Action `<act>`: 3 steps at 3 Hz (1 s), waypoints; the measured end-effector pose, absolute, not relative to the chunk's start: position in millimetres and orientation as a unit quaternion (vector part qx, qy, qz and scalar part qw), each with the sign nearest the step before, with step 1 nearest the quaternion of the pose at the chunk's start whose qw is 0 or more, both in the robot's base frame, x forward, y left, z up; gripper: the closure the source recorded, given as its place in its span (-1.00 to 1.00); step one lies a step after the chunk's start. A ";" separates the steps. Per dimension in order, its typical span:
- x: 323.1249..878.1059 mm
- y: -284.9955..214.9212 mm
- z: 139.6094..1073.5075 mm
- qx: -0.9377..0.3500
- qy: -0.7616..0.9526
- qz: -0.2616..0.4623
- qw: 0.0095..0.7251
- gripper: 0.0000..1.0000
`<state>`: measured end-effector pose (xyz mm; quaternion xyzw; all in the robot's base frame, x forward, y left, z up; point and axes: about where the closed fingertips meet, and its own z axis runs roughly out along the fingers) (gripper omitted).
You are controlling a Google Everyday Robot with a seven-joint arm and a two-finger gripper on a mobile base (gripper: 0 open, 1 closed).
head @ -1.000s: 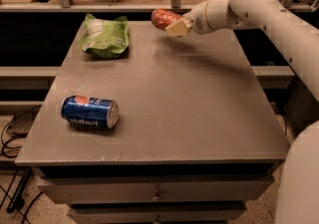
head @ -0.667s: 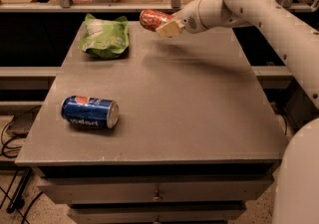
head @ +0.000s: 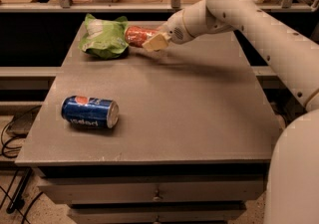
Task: Move coke can near green rice chip bag
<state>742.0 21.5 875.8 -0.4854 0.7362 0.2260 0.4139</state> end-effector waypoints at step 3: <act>731.9 30.0 850.2 -0.484 0.750 0.235 0.384 -1.00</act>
Offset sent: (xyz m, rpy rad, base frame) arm -0.0112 -0.0017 -0.0281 -0.0277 0.0781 -0.0227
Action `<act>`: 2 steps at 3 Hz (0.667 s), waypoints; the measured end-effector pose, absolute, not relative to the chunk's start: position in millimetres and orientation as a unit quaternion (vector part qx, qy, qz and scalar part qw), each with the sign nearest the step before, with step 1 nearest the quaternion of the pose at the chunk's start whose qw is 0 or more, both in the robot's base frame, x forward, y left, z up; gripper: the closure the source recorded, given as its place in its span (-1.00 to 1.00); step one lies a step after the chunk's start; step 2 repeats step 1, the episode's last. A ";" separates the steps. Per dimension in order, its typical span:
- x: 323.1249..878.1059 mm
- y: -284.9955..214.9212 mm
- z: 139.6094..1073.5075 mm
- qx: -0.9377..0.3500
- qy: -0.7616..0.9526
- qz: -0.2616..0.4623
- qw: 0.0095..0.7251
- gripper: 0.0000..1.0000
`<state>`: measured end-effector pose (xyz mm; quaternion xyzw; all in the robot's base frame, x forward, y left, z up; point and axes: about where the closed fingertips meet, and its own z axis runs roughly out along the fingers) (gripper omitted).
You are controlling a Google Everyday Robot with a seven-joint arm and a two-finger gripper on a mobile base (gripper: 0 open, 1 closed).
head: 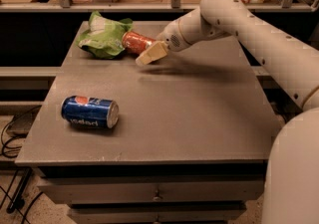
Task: Move coke can near green rice chip bag
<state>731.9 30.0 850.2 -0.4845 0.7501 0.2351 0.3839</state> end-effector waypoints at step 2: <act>731.9 30.1 850.1 -0.485 0.750 0.235 0.384 -1.00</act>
Offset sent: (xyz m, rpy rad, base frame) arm 0.0000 0.0000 0.0000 0.0000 0.0000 0.0000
